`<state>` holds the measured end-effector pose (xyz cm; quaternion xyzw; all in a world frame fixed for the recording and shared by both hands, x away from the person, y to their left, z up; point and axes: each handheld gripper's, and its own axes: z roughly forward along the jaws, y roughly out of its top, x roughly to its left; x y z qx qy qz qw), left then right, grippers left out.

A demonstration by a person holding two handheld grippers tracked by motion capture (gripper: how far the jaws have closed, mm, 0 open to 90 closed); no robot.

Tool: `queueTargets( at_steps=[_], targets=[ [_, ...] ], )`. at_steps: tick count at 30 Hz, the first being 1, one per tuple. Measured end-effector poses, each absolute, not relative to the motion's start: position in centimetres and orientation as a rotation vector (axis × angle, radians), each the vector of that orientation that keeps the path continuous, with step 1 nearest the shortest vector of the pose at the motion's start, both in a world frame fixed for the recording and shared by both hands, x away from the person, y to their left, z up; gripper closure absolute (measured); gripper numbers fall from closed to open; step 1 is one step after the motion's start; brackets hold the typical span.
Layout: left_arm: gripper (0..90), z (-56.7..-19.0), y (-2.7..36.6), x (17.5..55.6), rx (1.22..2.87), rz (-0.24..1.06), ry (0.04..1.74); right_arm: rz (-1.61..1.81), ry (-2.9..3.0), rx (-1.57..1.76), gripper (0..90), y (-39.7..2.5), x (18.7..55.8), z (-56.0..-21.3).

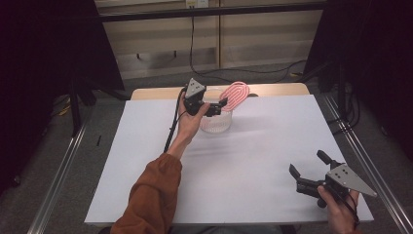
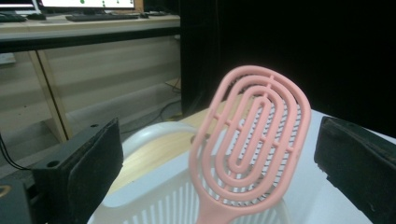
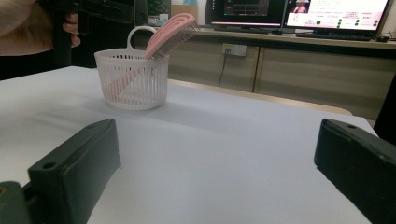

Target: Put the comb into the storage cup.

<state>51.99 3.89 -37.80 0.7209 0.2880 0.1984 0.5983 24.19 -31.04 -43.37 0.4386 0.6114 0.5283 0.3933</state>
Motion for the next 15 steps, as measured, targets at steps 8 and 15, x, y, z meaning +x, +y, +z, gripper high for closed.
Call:
queueTargets(
  at_steps=[8,15],
  targets=[
    [1.5,-37.5,5.0,51.4,1.653,0.479,0.655,1.337,1.546,1.112,0.0,-31.1,24.0,-43.4],
    [0.8,-37.1,6.0,50.7,1.627,0.476,0.634,1.325,1.539,1.113,0.0,-31.2,23.9,-43.3]
  ],
)
